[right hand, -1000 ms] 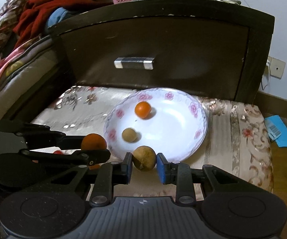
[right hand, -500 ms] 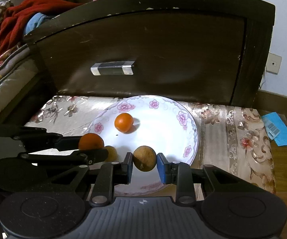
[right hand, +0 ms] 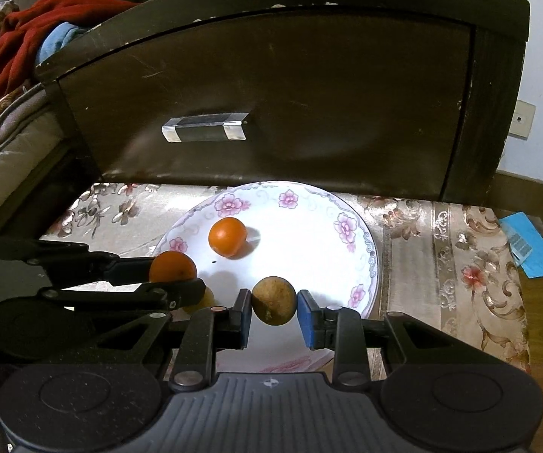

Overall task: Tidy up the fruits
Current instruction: 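Carry both fruits over the white bowl and open both tools to release them, then move both tools back toward the tomatoes and last tangerine, then grasp the dark red tomato with the left tool while the right tool grasps the tangerine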

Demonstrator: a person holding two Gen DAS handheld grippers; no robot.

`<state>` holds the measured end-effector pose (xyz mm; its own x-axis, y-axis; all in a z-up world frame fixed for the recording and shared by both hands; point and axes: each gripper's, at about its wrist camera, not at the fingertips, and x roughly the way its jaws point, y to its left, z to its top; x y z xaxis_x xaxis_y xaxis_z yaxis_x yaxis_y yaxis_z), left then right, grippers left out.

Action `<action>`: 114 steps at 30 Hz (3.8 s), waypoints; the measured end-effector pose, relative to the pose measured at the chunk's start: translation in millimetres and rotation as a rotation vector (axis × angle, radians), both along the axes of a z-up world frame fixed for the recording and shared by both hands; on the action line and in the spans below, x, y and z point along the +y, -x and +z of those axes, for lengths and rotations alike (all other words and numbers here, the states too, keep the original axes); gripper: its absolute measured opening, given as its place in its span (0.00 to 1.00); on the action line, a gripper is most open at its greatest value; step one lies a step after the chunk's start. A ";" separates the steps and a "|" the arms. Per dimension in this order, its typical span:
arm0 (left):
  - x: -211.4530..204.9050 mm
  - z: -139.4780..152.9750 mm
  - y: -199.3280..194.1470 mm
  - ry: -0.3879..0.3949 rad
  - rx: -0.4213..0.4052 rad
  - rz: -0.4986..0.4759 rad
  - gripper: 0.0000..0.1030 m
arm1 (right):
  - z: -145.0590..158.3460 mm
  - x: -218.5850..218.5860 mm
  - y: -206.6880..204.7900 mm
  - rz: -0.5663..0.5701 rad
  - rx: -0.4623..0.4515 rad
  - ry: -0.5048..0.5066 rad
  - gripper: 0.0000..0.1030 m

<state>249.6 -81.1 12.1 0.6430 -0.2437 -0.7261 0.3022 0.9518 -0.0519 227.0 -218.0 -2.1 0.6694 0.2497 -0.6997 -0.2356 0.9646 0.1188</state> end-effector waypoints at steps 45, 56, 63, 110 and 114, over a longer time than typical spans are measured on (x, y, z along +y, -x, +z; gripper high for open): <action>24.0 28.7 23.2 -0.006 -0.065 0.040 0.46 | 14.4 11.0 30.1 0.021 -0.032 -0.003 0.30; 42.1 31.6 56.3 -0.030 -0.040 0.049 0.46 | 13.4 31.4 51.0 0.100 -0.012 -0.012 0.30; 62.4 31.0 81.4 -0.036 -0.011 0.068 0.46 | 4.6 51.9 65.0 0.176 0.022 0.000 0.30; 120.7 -22.0 105.9 -0.148 0.162 0.157 0.52 | -35.2 95.3 48.9 0.290 0.087 0.006 0.36; 120.6 -24.0 105.0 -0.147 0.164 0.158 0.51 | -35.3 96.4 47.0 0.287 0.083 0.022 0.28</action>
